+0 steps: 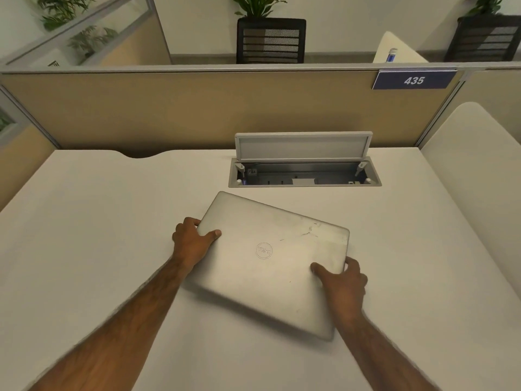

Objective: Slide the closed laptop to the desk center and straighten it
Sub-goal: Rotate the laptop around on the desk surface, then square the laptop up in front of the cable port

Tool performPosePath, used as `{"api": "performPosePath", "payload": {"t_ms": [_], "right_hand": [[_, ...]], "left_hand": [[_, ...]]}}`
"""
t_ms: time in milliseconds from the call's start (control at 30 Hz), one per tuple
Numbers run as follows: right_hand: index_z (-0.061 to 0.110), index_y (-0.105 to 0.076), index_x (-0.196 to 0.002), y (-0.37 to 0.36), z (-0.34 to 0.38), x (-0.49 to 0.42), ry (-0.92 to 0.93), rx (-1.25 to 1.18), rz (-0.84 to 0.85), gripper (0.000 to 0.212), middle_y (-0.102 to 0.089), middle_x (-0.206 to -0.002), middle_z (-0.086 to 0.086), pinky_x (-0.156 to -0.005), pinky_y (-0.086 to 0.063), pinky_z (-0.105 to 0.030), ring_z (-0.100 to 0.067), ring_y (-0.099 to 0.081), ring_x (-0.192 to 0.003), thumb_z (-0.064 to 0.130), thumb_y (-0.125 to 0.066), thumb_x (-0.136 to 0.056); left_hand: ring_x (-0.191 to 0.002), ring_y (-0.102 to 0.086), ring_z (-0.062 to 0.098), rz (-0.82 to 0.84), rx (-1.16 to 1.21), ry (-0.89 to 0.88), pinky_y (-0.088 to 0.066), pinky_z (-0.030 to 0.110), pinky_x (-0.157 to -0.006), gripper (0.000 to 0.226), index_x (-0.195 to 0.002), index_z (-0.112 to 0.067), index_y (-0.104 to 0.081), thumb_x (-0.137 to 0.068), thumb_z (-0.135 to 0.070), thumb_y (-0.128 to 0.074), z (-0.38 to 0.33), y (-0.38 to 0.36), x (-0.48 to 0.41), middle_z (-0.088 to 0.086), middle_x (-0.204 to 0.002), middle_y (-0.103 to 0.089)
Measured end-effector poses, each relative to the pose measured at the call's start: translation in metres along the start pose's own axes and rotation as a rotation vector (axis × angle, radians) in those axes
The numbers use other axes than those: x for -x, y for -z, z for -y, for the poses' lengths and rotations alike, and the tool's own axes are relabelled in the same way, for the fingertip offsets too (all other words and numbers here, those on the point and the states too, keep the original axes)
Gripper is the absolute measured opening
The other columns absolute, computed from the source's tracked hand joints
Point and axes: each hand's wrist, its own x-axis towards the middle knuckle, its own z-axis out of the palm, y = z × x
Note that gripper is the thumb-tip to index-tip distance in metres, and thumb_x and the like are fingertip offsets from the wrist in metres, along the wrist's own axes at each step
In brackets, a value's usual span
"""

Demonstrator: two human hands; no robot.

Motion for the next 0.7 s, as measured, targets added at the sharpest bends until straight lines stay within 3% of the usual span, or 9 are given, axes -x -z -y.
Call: {"api": "performPosePath", "payload": {"t_ms": [367,700], "right_hand": [[0.021,-0.055,-0.138,0.026,0.018,-0.062,0.13,0.055,-0.039,0.075,-0.049,-0.133,-0.016,-0.104,-0.045,-0.049,-0.039,-0.052,-0.125,0.048,-0.082,-0.074],[0.025,-0.06,-0.132,0.028,0.001,-0.09,0.126,0.079,-0.001,0.09,-0.057,-0.127,-0.01,-0.095,-0.054,-0.05,-0.034,-0.066,-0.106,0.068,-0.077,-0.054]], "left_hand": [[-0.122,-0.048,0.037,-0.112,0.183,0.124,-0.049,0.049,-0.098,0.052,-0.124,-0.011,-0.053,-0.082,-0.031,-0.077,0.003,-0.04,0.051,0.015,-0.13,-0.051],[-0.124,-0.047,0.039,-0.107,0.194,0.178,-0.048,0.047,-0.097,0.052,-0.126,-0.008,-0.051,-0.084,-0.025,-0.076,0.001,-0.057,0.072,0.017,-0.132,-0.049]]}}
